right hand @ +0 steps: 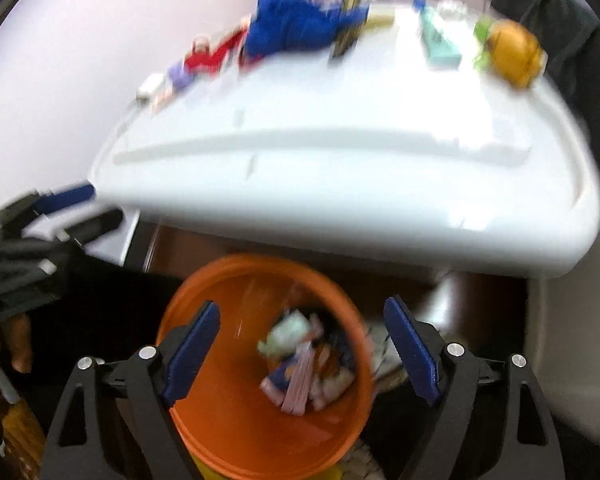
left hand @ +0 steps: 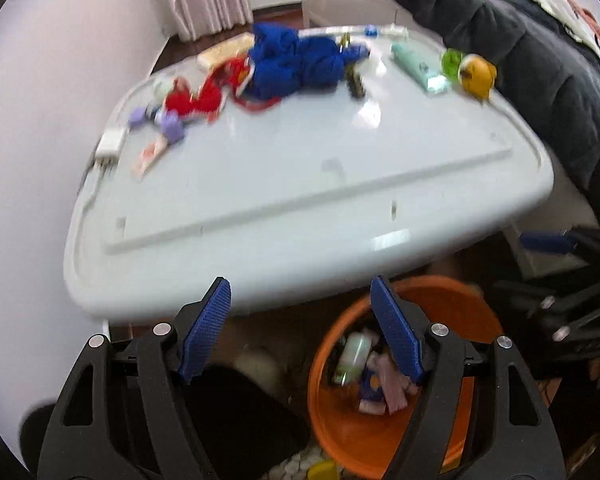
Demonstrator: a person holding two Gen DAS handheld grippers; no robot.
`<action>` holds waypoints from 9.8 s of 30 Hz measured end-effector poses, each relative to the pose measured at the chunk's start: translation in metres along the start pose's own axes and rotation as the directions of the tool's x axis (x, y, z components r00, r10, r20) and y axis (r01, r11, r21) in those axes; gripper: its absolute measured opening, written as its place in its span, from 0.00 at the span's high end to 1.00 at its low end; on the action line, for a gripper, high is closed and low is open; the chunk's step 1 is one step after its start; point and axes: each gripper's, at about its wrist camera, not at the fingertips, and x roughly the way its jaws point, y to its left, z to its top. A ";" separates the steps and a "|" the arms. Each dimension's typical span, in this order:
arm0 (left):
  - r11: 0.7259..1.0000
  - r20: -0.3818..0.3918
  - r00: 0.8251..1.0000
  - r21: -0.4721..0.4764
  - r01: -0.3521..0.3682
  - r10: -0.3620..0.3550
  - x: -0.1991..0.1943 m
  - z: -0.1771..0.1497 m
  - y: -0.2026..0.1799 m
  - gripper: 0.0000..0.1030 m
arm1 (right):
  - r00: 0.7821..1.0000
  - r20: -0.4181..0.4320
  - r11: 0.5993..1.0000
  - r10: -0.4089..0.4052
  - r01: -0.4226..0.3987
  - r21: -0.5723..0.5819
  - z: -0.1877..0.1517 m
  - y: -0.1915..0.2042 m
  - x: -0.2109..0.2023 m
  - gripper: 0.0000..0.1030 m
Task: Collect trash
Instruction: 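Grasp the yellow duck bottle with green cap with the right gripper, then grasp the teal tube with the left gripper while the right holds the duck bottle, then drop the teal tube from the left gripper into the bucket while the right drops the duck bottle, then grasp the small purple box with the left gripper, then grasp the blue cloth with the right gripper while the left holds the purple box, then drop the purple box from the left gripper into the bucket while the right drops the blue cloth, then grasp the red knitted ornament with the left gripper while the right approaches the yellow claw clip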
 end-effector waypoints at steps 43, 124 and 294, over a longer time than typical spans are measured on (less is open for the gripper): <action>0.983 0.019 0.987 -0.086 0.159 -0.158 0.073 0.078 -0.007 0.20 | 0.995 0.037 0.992 -0.091 0.088 0.086 0.178 -0.122 0.045 0.28; 0.980 -0.017 0.994 -0.171 0.101 -0.105 0.009 0.009 0.046 0.33 | 0.997 -0.012 0.996 0.081 -0.081 0.036 0.013 0.005 -0.002 0.14; 0.913 0.122 0.971 -0.333 0.234 -0.205 0.043 0.088 0.101 0.23 | 0.950 0.049 0.951 -0.307 0.305 0.038 0.274 -0.023 0.163 0.38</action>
